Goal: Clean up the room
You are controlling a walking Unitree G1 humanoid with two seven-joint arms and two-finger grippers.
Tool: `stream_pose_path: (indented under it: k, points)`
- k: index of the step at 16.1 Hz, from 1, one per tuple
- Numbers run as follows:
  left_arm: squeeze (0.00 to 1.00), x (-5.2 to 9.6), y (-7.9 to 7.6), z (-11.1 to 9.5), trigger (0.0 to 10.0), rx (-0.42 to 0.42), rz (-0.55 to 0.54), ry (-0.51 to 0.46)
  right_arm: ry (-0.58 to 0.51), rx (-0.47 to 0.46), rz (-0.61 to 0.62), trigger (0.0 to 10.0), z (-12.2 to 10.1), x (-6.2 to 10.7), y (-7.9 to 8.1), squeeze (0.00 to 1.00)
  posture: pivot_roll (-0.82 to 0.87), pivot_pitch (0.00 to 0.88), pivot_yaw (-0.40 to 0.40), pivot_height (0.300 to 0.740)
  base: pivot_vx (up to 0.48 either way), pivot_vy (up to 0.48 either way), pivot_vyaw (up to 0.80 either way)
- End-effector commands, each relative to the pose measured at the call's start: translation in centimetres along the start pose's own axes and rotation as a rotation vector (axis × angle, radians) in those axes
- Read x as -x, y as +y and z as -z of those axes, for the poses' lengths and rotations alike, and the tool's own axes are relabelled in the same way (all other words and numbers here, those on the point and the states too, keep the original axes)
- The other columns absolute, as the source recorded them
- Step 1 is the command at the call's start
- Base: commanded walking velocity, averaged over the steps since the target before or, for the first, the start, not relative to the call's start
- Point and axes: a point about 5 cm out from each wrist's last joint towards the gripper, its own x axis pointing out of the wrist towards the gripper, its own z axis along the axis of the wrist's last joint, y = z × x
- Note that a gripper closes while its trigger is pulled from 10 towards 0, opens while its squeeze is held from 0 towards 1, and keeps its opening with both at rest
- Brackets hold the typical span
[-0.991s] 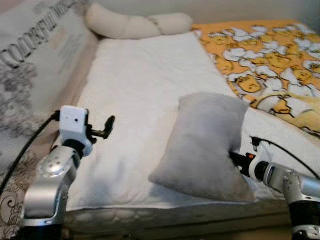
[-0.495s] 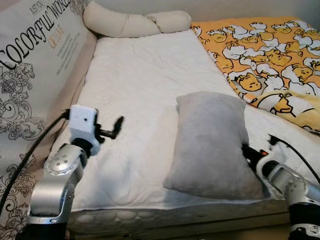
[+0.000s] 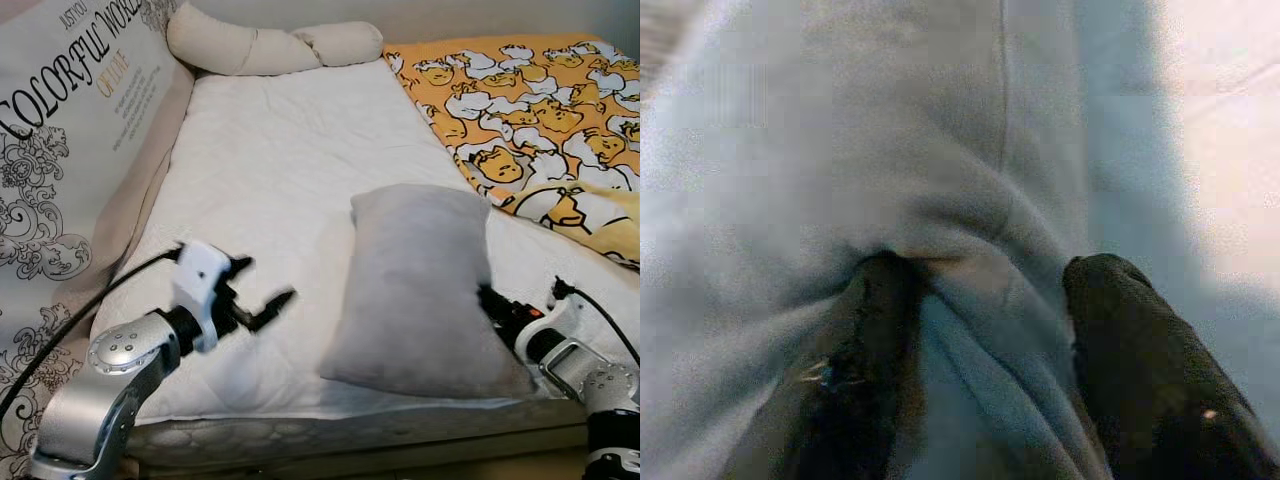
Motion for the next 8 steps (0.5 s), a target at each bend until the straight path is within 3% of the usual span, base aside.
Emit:
stream_pose_path:
  k: [1, 2, 6, 7, 8]
  points:
    - [0.0, -0.1, -0.4, -0.4, 10.0, -0.012, 0.071, 0.007, 0.008, -0.039, -0.121, 10.0, -0.3, -0.4, 1.5, 1.0, -0.1, 0.0, 0.06, 0.74, 0.0, 0.0, 0.0]
    - [0.0, -0.2, -0.3, -0.5, 10.0, -0.023, 0.102, 0.024, 0.05, -0.053, -0.168, 10.0, 0.4, -0.6, 1.8, 1.0, -0.1, 0.0, 0.06, 0.74, 0.0, 0.0, 0.0]
    - [0.0, -0.5, 0.0, -0.8, 10.0, -0.042, 0.125, 0.034, 0.141, -0.062, -0.138, 10.0, 2.5, -1.9, 1.5, 1.0, -0.09, 0.0, 0.059, 0.74, 0.0, 0.0, 0.0]
    - [0.0, -0.5, 0.1, -0.8, 10.0, -0.051, 0.122, 0.035, 0.19, -0.038, -0.141, 10.0, 3.8, -2.8, 2.0, 0.0, -0.08, 0.0, 0.058, 0.74, 0.0, 0.0, 0.0]
    - [0.0, -0.5, 0.1, -0.8, 10.0, -0.052, 0.121, 0.036, 0.207, -0.027, -0.155, 10.0, 4.2, -3.0, 2.2, 0.0, -0.08, 0.0, 0.058, 0.74, 0.0, 0.0, 0.0]
